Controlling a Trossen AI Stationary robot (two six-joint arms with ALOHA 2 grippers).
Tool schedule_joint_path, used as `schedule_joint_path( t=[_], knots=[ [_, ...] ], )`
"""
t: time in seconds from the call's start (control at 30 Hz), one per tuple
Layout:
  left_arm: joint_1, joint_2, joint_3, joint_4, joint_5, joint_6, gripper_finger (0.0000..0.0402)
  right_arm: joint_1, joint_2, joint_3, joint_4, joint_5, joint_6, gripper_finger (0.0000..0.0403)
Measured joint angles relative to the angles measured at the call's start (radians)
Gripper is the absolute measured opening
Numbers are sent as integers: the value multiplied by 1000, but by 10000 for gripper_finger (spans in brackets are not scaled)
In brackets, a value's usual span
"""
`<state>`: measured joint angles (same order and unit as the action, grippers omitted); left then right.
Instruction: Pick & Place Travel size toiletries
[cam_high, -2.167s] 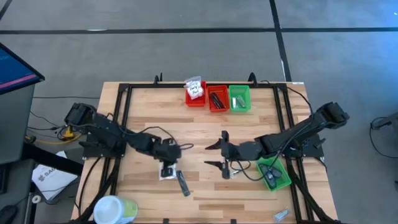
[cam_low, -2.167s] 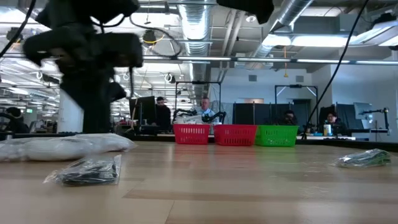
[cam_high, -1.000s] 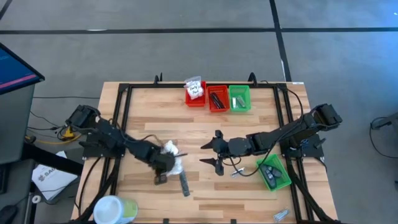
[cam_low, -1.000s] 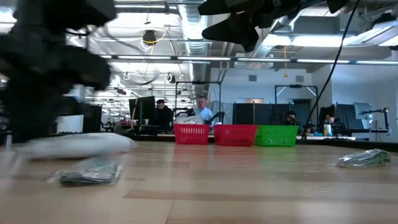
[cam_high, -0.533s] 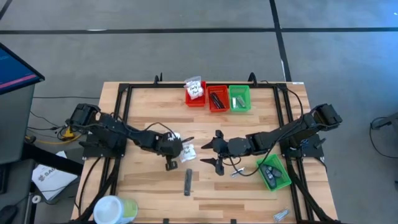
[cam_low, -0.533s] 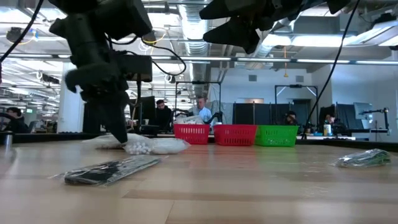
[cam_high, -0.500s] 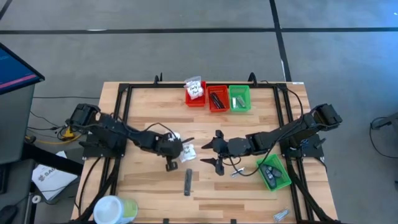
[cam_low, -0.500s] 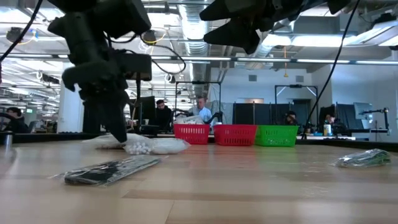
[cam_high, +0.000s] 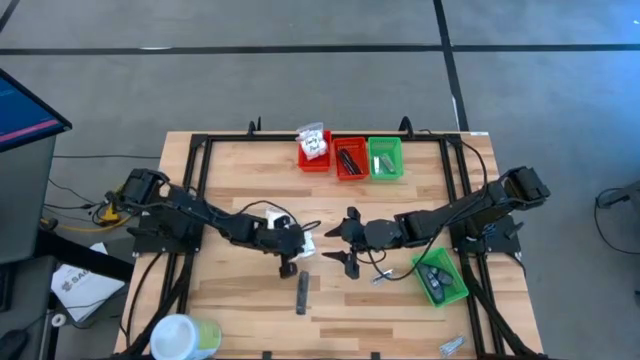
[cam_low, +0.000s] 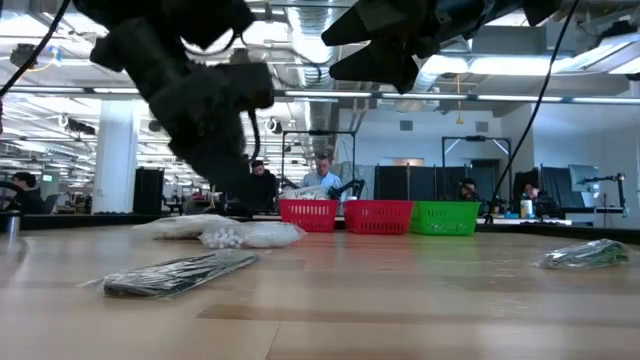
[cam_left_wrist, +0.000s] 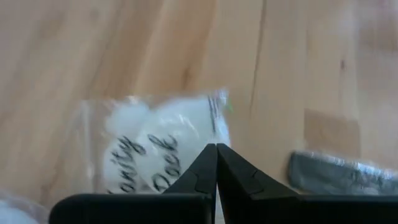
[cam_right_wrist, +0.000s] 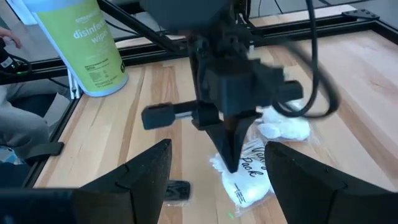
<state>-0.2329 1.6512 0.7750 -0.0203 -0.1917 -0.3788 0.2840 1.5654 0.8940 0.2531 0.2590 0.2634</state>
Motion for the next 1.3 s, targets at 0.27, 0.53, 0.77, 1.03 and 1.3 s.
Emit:
schedule_joint_path(
  t=[0.27, 0.53, 0.77, 1.03, 1.3],
  knots=[
    [-22, 88, 2, -28, 104, -18, 1, -12, 0, 0, -25, 0, 22, 248],
    [-104, -2, -6, -221, 94, -63, 1, -42, 0, 0, -89, -9, 116, 248],
    [-165, -96, -4, -314, 16, -156, 1, -59, 0, 0, -85, -12, 130, 248],
    [-102, -72, -21, -519, -77, -345, 1, -56, 0, 0, -85, -15, 130, 248],
    [-28, -42, -18, -438, -67, -208, 1, -55, 0, 0, -83, -15, 130, 248]
  ],
)
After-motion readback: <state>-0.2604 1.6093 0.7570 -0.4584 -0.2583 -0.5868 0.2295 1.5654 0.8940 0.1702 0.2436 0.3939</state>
